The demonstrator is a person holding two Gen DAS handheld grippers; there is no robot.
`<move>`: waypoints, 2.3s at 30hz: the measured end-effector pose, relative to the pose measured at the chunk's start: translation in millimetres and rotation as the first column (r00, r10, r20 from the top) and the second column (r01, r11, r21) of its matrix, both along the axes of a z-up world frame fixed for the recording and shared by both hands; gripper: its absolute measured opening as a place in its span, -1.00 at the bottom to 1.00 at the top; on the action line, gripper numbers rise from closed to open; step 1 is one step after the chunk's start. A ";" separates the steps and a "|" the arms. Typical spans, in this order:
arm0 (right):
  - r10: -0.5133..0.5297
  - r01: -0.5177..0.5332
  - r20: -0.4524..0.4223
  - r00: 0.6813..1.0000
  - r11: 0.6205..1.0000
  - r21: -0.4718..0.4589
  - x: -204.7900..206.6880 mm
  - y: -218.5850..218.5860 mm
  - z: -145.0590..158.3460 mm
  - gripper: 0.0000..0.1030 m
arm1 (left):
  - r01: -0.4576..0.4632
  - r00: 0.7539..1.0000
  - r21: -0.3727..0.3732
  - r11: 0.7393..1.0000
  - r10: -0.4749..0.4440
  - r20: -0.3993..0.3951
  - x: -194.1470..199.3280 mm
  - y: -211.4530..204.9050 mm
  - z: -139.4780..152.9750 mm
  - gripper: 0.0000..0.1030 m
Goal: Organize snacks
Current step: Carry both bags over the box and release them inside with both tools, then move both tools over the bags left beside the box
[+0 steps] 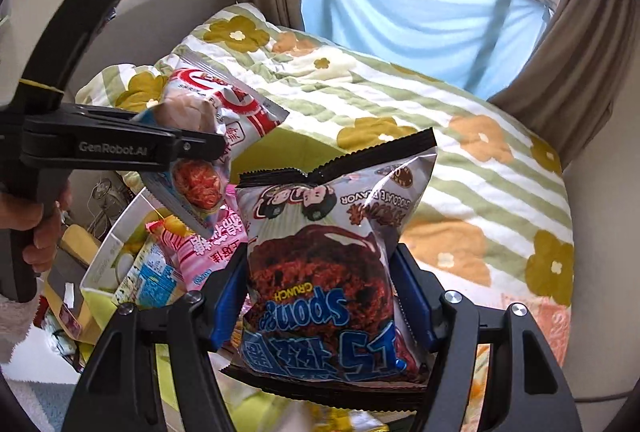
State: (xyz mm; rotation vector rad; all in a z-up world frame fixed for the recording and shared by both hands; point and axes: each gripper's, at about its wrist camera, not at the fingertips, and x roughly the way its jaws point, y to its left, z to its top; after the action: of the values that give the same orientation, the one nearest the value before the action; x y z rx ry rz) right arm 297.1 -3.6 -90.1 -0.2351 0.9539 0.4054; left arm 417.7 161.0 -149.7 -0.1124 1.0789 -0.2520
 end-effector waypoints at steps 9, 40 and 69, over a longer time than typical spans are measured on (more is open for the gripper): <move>-0.078 0.079 -0.097 0.992 0.997 0.005 8.0 14.7 -20.9 0.25 | 0.011 1.000 0.076 0.997 -0.009 -0.021 24.2 7.2 -27.5 1.00; -0.107 0.120 -0.105 0.989 0.985 0.127 7.9 12.6 -28.1 0.97 | -0.098 0.995 0.062 0.993 0.096 0.032 -74.3 29.8 1.1 1.00; -0.256 0.245 0.041 0.966 0.953 0.176 -54.8 -159.4 24.7 0.97 | -0.103 0.987 0.031 0.994 0.098 0.130 -138.2 -105.7 36.2 1.00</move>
State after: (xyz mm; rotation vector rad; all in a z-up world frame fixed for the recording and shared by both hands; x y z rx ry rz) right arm 242.3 -163.0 -65.4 0.0295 0.8688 0.2414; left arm 279.5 55.3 -113.4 -0.1146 0.9470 -0.1457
